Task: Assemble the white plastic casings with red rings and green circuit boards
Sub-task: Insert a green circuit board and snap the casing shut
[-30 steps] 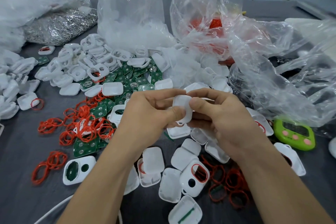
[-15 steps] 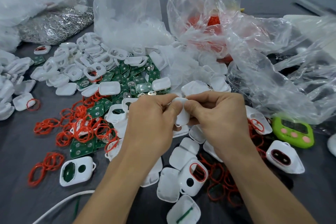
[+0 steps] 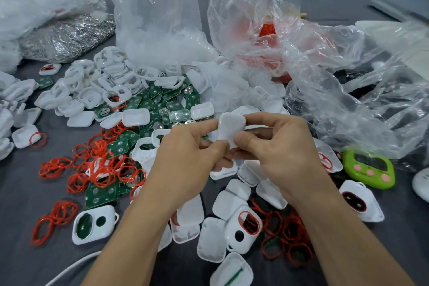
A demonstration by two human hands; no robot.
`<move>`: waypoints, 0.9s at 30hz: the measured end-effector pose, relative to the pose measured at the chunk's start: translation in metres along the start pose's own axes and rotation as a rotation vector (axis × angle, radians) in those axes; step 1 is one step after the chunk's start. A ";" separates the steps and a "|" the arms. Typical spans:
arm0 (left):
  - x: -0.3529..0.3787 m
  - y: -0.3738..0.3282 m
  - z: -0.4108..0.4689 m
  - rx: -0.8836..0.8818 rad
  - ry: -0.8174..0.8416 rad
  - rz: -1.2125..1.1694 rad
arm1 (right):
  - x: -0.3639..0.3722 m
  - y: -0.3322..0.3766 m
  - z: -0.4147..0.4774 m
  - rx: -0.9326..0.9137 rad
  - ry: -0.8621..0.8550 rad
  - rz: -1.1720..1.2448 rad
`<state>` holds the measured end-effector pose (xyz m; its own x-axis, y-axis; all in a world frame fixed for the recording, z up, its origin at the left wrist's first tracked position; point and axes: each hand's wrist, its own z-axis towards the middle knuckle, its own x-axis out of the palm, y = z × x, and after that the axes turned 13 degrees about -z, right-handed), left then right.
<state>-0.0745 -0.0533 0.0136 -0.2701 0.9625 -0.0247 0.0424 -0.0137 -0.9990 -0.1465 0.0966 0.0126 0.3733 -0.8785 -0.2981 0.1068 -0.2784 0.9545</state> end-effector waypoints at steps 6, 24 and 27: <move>0.006 0.000 -0.002 0.109 -0.058 0.011 | -0.001 0.007 -0.004 -0.051 -0.002 0.139; 0.008 0.003 -0.003 0.096 -0.266 0.293 | 0.014 -0.002 0.000 0.129 0.043 0.233; 0.012 0.003 -0.005 0.245 -0.368 0.563 | 0.022 0.000 -0.001 0.128 0.018 0.258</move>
<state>-0.0728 -0.0404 0.0104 -0.5794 0.6383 -0.5068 0.0647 -0.5838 -0.8093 -0.1372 0.0783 0.0058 0.3894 -0.9200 -0.0443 -0.1102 -0.0943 0.9894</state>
